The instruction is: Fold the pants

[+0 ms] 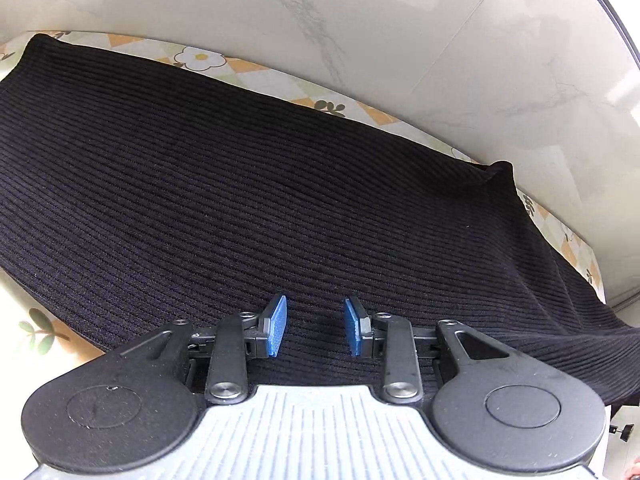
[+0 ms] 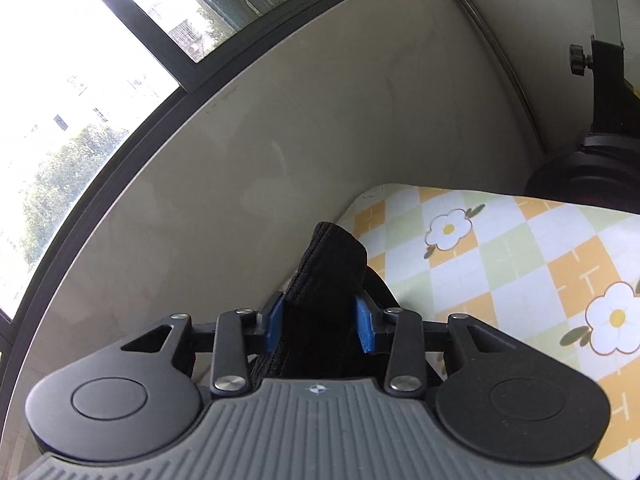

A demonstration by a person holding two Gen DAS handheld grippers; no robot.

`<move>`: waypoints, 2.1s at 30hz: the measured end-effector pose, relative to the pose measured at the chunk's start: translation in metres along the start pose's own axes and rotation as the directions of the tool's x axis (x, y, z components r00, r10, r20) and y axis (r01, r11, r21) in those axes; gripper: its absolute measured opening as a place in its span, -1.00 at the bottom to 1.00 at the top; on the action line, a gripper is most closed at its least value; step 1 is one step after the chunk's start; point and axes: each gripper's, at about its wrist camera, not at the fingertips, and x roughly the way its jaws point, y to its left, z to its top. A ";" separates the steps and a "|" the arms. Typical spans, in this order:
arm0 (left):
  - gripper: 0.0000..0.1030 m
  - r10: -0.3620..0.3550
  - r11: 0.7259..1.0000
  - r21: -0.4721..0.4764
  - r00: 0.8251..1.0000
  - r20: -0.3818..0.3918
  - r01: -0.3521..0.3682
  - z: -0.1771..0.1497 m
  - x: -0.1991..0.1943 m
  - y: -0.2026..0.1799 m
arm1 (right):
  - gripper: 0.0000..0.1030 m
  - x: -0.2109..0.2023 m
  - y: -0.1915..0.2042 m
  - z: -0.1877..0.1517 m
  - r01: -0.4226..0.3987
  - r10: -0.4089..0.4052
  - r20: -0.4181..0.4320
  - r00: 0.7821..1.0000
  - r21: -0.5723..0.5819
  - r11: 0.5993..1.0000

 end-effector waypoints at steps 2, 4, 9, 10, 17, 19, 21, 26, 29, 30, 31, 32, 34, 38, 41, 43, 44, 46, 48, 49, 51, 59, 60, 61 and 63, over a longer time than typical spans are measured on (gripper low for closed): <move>-0.35 0.002 1.000 0.011 1.000 -0.001 -0.002 0.002 0.005 -0.004 | -0.01 -0.001 -0.020 -0.014 0.090 -0.088 -0.062 0.994 0.029 0.996; -0.35 0.005 1.000 0.014 1.000 0.000 -0.005 0.003 0.007 -0.006 | 0.00 -0.007 -0.037 -0.025 0.103 -0.093 -0.104 0.990 0.091 0.991; -0.35 0.012 1.000 0.006 1.000 0.009 -0.013 0.002 0.011 -0.011 | 0.11 -0.050 -0.063 -0.059 0.124 -0.107 -0.109 0.988 0.169 0.978; -0.35 0.012 1.000 0.006 1.000 0.009 -0.012 0.001 0.010 -0.010 | 0.04 -0.054 -0.065 -0.065 0.121 -0.101 -0.121 0.987 0.174 0.977; -0.36 0.007 0.999 -0.049 1.000 0.000 -0.007 0.006 0.004 0.001 | -0.07 -0.045 -0.068 -0.076 0.087 -0.054 -0.167 0.984 0.196 0.977; -0.37 0.022 0.998 -0.052 1.000 0.007 -0.022 0.006 0.002 0.003 | -0.07 -0.037 -0.067 -0.073 0.067 -0.035 -0.167 0.985 0.192 0.979; -0.38 0.030 0.998 -0.047 1.000 0.007 -0.030 0.006 0.000 0.004 | -0.11 -0.029 -0.063 -0.070 0.064 -0.032 -0.170 0.985 0.183 0.981; -0.38 0.042 0.997 -0.068 0.999 0.008 -0.041 0.008 0.000 0.006 | -0.40 -0.012 -0.054 -0.066 0.068 -0.035 -0.185 0.982 0.178 0.982; -0.41 0.055 0.994 -0.092 0.998 0.006 -0.054 0.009 0.002 0.004 | -0.59 -0.032 -0.033 -0.044 0.035 -0.020 -0.119 0.993 0.125 0.992; -0.47 0.061 0.993 -0.101 0.998 0.001 -0.060 0.010 0.003 0.004 | -0.62 -0.046 -0.024 -0.034 0.018 -0.011 -0.061 0.998 0.106 0.994; -0.50 0.066 0.993 -0.103 0.998 -0.004 -0.066 0.012 0.003 0.004 | -0.68 -0.061 -0.014 -0.023 0.004 -0.005 0.011 1.000 0.074 0.997; -0.59 0.069 0.992 -0.105 0.998 -0.010 -0.070 0.012 0.003 0.006 | -0.73 -0.075 -0.006 -0.011 -0.002 -0.001 0.076 0.997 0.037 0.999; -0.72 0.065 0.991 -0.112 0.998 -0.022 -0.067 0.012 0.003 0.009 | -1.00 -0.086 -0.011 0.007 0.098 -0.104 0.190 0.976 0.037 0.994; -0.73 0.056 0.990 -0.131 0.998 -0.017 -0.058 0.009 0.000 0.012 | -1.00 -0.072 -0.063 0.029 0.151 -0.156 0.044 0.987 0.106 0.983; -0.73 0.069 0.989 -0.132 0.998 -0.011 -0.070 0.006 -0.001 0.009 | -1.00 -0.074 -0.061 0.016 0.137 -0.136 -0.038 0.990 0.025 0.990; -0.73 0.085 0.989 -0.117 0.996 -0.005 -0.085 0.004 -0.002 0.005 | -0.99 -0.073 -0.065 -0.002 0.128 -0.124 -0.081 0.989 0.052 0.990; -0.73 0.091 0.990 -0.110 0.996 -0.002 -0.091 0.003 -0.002 0.002 | -0.97 -0.074 -0.068 -0.012 0.127 -0.120 -0.102 0.988 0.070 0.989; -0.68 0.106 0.991 -0.084 0.994 0.003 -0.106 0.001 -0.003 -0.004 | -0.82 -0.077 -0.074 -0.031 0.125 -0.110 -0.138 0.984 0.103 0.987; -0.59 0.115 0.992 -0.054 0.993 0.010 -0.115 -0.002 -0.004 -0.011 | -0.79 -0.073 -0.078 -0.051 0.111 -0.085 -0.202 0.976 0.121 0.986; -0.58 0.119 0.992 -0.044 0.993 0.013 -0.119 -0.003 -0.004 -0.013 | -0.79 -0.070 -0.078 -0.059 0.102 -0.071 -0.227 0.971 0.126 0.987; -0.55 0.123 0.992 -0.043 0.992 0.012 -0.122 -0.003 -0.005 -0.012 | -0.70 -0.065 -0.073 -0.069 0.085 -0.053 -0.252 0.966 0.119 0.989; -0.55 0.111 0.992 -0.059 0.994 -0.002 -0.111 0.004 -0.001 -0.010 | -0.43 -0.041 -0.076 -0.076 0.087 -0.051 -0.236 0.970 0.143 0.986; -0.55 0.110 0.992 -0.060 0.994 -0.002 -0.110 0.004 -0.001 -0.010 | -0.44 -0.040 -0.075 -0.075 0.092 -0.061 -0.221 0.973 0.135 0.987; -0.55 0.109 0.992 -0.063 0.994 -0.002 -0.109 0.004 0.000 -0.008 | -0.44 -0.040 -0.074 -0.075 0.098 -0.072 -0.212 0.975 0.117 0.988; -0.55 0.106 0.992 -0.068 0.994 -0.004 -0.106 0.005 -0.001 -0.005 | -0.29 -0.044 -0.066 -0.077 0.125 -0.114 -0.183 0.976 0.048 0.991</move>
